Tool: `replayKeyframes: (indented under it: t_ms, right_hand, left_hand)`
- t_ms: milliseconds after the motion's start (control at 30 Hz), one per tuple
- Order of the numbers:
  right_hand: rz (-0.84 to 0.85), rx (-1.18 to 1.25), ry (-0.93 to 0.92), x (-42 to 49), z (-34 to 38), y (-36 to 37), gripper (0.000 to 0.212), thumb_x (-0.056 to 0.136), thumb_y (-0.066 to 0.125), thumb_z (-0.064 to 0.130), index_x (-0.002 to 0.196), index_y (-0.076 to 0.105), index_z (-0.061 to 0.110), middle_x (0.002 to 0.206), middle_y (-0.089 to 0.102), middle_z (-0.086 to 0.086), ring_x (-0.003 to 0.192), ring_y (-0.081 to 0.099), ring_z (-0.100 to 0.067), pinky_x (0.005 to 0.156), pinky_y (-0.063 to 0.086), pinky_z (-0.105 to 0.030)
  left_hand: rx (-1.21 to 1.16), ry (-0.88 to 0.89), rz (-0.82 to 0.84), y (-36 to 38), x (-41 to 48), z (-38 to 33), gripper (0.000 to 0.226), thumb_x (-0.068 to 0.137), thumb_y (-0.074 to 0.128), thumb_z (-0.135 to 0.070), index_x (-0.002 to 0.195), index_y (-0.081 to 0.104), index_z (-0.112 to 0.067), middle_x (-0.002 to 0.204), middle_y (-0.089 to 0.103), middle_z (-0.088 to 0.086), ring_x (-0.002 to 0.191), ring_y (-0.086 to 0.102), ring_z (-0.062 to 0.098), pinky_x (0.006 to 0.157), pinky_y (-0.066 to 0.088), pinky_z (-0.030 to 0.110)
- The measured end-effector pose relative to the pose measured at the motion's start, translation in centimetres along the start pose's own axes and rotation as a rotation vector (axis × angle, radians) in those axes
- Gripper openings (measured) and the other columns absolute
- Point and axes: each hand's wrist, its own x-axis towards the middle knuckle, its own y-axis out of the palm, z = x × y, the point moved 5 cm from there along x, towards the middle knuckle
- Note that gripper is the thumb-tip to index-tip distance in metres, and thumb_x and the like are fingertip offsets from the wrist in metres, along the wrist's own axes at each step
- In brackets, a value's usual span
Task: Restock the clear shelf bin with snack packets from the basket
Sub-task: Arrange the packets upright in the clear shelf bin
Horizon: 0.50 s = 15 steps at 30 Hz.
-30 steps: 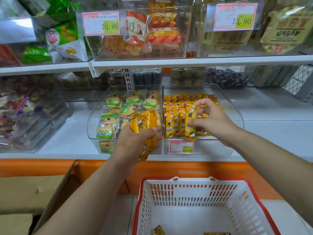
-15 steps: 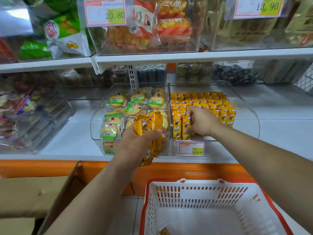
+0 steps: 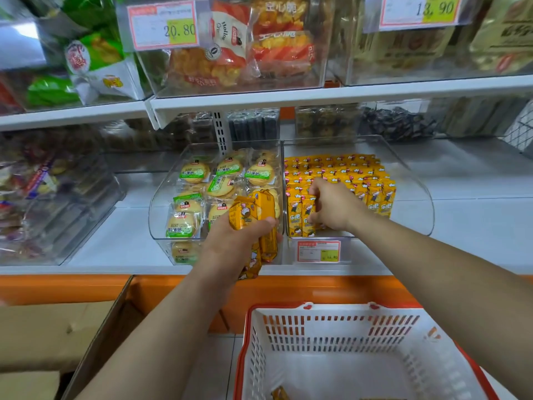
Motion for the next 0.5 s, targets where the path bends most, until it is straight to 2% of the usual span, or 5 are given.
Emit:
replayKeyframes:
  t_ms: [133, 233, 300, 367, 500]
  right_hand:
    - [-0.011, -0.067, -0.022, -1.2, 0.0, -1.3, 0.062, 0.073, 0.087, 0.036, 0.118, 0.046, 0.026, 0.091, 0.065, 0.003, 0.086, 0.063, -0.022, 0.063, 0.046, -0.032]
    - [-0.116, -0.114, -0.052, -3.4, 0.3, -4.1, 0.052, 0.076, 0.081, 0.047, 0.115, 0.051, 0.031, 0.081, 0.064, 0.013, 0.078, 0.061, -0.008, 0.056, 0.038, -0.027]
    - [-0.135, 0.153, -0.088, -5.4, 0.8, -5.5, 0.03, 0.082, 0.077, 0.041, 0.103, 0.058, 0.031, 0.074, 0.067, 0.011, 0.066, 0.061, 0.001, 0.056, 0.039, -0.026]
    - [-0.043, 0.521, -0.109, -7.8, 1.6, -6.1, 0.013, 0.09, 0.07, 0.032, 0.101, 0.063, 0.033, 0.077, 0.071, 0.006, 0.064, 0.067, -0.003, 0.059, 0.049, -0.027]
    - [0.148, 0.847, -0.092, -11.9, 3.3, -5.9, 0.018, 0.097, 0.062, 0.034, 0.115, 0.064, 0.038, 0.088, 0.074, 0.0, 0.072, 0.073, -0.02, 0.058, 0.057, -0.033]
  left_hand:
    - [-0.044, -0.008, 0.003, 0.6, 0.0, -0.1, 0.022, 0.094, 0.071, -0.025, 0.115, 0.068, -0.018, 0.096, 0.081, 0.005, 0.091, 0.078, 0.024, 0.078, 0.062, 0.043]
    - [-0.061, -0.024, 0.031, 1.3, -0.2, -0.2, 0.025, 0.094, 0.071, -0.025, 0.116, 0.067, -0.014, 0.097, 0.08, 0.009, 0.092, 0.078, 0.026, 0.075, 0.061, 0.042]
    - [-0.049, -0.026, 0.067, 2.0, -0.4, -0.2, 0.025, 0.093, 0.072, -0.026, 0.115, 0.069, -0.013, 0.098, 0.08, 0.012, 0.094, 0.078, 0.03, 0.077, 0.061, 0.043]
    - [-0.019, -0.028, 0.102, 2.7, -0.6, -0.1, 0.023, 0.091, 0.074, -0.029, 0.111, 0.072, -0.015, 0.1, 0.08, 0.012, 0.096, 0.077, 0.031, 0.082, 0.061, 0.045]
    - [0.04, 0.003, 0.187, 5.0, -1.7, -0.2, 0.021, 0.084, 0.078, -0.034, 0.099, 0.076, -0.019, 0.097, 0.08, 0.009, 0.094, 0.077, 0.028, 0.083, 0.061, 0.045]
